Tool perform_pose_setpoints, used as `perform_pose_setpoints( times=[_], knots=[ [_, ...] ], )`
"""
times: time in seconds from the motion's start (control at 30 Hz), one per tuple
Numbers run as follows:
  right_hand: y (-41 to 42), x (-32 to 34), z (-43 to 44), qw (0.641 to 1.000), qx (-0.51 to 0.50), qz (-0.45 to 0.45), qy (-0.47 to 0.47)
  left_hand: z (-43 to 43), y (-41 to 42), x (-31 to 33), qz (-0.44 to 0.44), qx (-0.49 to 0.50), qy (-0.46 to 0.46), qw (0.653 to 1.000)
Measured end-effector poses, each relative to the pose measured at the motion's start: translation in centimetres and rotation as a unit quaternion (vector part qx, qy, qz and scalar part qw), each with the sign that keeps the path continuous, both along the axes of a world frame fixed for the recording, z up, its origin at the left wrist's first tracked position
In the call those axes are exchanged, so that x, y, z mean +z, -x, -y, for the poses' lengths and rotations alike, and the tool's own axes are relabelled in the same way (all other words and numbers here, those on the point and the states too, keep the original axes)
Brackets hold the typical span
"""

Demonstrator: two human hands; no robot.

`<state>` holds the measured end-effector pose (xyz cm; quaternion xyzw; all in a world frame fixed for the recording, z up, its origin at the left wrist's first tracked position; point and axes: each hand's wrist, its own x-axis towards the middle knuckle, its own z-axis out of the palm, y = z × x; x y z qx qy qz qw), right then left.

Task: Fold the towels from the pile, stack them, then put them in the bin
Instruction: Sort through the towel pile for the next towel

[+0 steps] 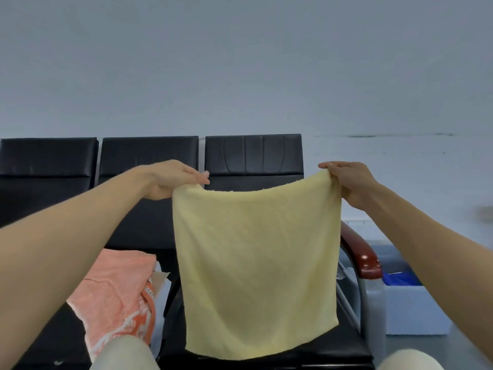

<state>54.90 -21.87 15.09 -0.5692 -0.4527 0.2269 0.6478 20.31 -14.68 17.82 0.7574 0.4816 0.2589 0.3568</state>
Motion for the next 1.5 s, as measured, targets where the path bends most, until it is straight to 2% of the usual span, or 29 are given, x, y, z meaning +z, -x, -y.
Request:
perform_pose_setpoints(
  times=[0.07, 0.17, 0.23, 0.3, 0.4, 0.5, 0.63, 0.77, 0.83, 0.9, 0.93, 1.03, 1.13, 1.3, 1.5],
  knots=[
    [-0.1, 0.2, 0.1, 1.000, 0.014, -0.009, 0.006, 0.2, 0.4, 0.0, -0.061, -0.044, -0.020, 0.997],
    [-0.4, 0.2, 0.4, 0.997, 0.079, -0.003, 0.011, 0.0, 0.5, -0.4, -0.167, -0.040, -0.117, 0.978],
    [-0.4, 0.4, 0.9, 0.987, 0.140, 0.065, 0.041, -0.3, 0.4, -0.6, -0.224, -0.013, -0.188, 0.956],
    [-0.4, 0.5, 1.3, 0.963, 0.157, 0.195, 0.104, -0.2, 0.2, -0.8, -0.242, 0.020, -0.224, 0.944],
    [-0.3, 0.4, 1.1, 0.925, 0.105, 0.337, 0.141, -0.4, 0.3, -1.3, -0.209, 0.055, -0.236, 0.947],
    [0.0, -0.1, 0.6, 0.886, 0.002, 0.441, 0.145, -0.7, 0.7, -1.8, -0.067, 0.082, -0.186, 0.977],
    [0.0, -0.7, 0.0, 0.839, -0.062, 0.522, 0.140, -0.9, 0.6, -2.4, 0.061, 0.111, -0.130, 0.983],
    [-0.6, -1.5, -0.8, 0.809, -0.149, 0.552, 0.136, -0.4, 0.3, -2.4, 0.132, 0.078, -0.044, 0.987],
    [-1.0, -1.7, -0.9, 0.817, -0.157, 0.539, 0.132, 0.0, 0.2, -2.2, 0.095, 0.066, -0.036, 0.993],
    [-1.2, -1.9, -0.7, 0.821, -0.160, 0.532, 0.130, 0.4, -0.1, -2.2, 0.017, 0.083, -0.079, 0.993],
    [-1.3, -1.9, -0.6, 0.813, -0.166, 0.544, 0.127, 0.4, -0.3, -2.2, -0.014, 0.101, -0.115, 0.988],
    [-1.1, -1.9, -0.4, 0.783, -0.175, 0.584, 0.120, 0.2, -0.8, -2.5, -0.052, 0.139, -0.226, 0.963],
    [-1.2, -1.9, -0.4, 0.774, -0.174, 0.599, 0.114, -0.2, -1.0, -2.9, -0.118, 0.159, -0.315, 0.928],
    [-0.9, -1.5, -0.2, 0.760, -0.131, 0.623, 0.130, -0.5, -0.5, -3.4, -0.185, 0.149, -0.355, 0.904],
    [-0.5, -0.2, 0.6, 0.772, -0.065, 0.612, 0.157, 0.0, 0.8, -3.4, -0.202, 0.131, -0.357, 0.903]
  ],
)
